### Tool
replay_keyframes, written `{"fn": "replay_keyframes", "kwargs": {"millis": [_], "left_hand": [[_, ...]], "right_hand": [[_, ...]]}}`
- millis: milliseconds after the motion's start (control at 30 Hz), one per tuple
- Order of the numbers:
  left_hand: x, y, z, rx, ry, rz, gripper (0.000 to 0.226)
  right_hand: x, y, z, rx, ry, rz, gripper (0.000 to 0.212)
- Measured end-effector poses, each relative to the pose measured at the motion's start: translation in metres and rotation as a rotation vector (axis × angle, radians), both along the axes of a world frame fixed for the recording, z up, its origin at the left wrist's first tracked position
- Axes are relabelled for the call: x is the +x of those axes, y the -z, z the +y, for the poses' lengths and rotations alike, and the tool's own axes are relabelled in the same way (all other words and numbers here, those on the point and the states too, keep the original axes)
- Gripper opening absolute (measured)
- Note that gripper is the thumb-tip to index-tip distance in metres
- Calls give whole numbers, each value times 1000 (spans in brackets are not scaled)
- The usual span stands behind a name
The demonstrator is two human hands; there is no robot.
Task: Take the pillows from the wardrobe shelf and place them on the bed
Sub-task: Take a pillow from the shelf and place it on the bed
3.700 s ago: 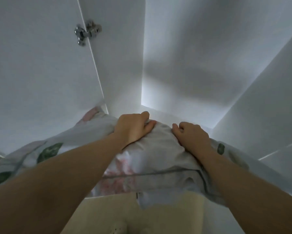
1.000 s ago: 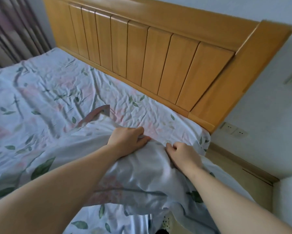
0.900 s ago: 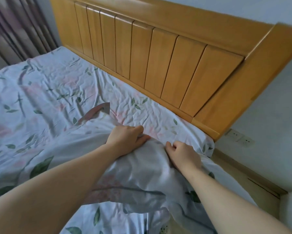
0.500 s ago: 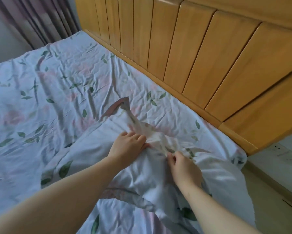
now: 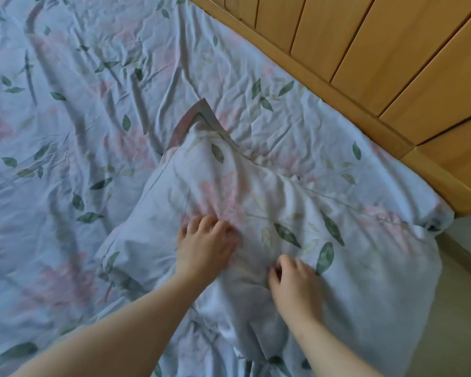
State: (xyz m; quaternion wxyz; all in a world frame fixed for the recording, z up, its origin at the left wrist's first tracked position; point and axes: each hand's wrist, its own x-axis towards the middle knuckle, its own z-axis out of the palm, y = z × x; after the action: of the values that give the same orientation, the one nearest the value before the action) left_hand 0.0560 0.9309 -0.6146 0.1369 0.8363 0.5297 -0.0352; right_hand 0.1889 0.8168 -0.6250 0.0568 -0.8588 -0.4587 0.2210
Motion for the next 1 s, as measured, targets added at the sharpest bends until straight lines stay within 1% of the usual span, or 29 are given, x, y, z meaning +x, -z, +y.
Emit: {"fn": "replay_keyframes", "kwargs": {"millis": [33,100,167,200,267,300,367,400,467,533,567,633,667,700,767,833,900,967,1000], "left_hand": [[4,0,2,-40,-17,29,52],[11,-2,7,-208,-59,100,82],[16,-1,11,-309,-56,151,103],[17,0,13,-339,-48,157,109],[20,4,19,-404,-33,209,111],[20,5,21,-436,-27,249,108],[21,10,25,-445,-27,306,93],[22,16,27,-416,-32,321,81],[22,26,31,-295,-27,312,53],[22,34,33,-123,12,247,31],[22,38,33,-49,47,221,23],[23,39,34,20,95,212,20],[24,39,34,5,91,201,18],[25,39,33,-15,70,173,20],[26,37,32,-26,-28,48,26],[25,27,31,-22,-144,-115,27],[29,16,35,-12,-206,-275,24],[37,2,42,18,-214,-416,30],[41,-6,46,29,-212,-442,32]], "right_hand": [[5,3,-1,-5,18,-69,28],[18,1,0,-57,80,-129,58],[28,-5,3,-141,119,-120,87],[34,-5,4,-230,105,-87,96],[44,-1,6,-326,108,38,103],[46,0,6,-371,104,84,105],[47,2,7,-404,73,125,107],[49,4,8,-411,56,118,107],[52,11,9,-413,34,51,103],[53,22,11,-374,-15,-79,91],[54,26,12,-294,-26,-118,82],[55,34,13,-155,-61,-129,53],[56,38,12,-93,-83,-139,47],[57,43,11,-48,-86,-112,48],[56,46,9,-51,-62,-56,45],[55,36,10,-44,-30,-53,36],[56,22,16,-31,88,-21,21],[61,9,23,-10,135,3,24],[64,2,26,11,138,9,26]]}}
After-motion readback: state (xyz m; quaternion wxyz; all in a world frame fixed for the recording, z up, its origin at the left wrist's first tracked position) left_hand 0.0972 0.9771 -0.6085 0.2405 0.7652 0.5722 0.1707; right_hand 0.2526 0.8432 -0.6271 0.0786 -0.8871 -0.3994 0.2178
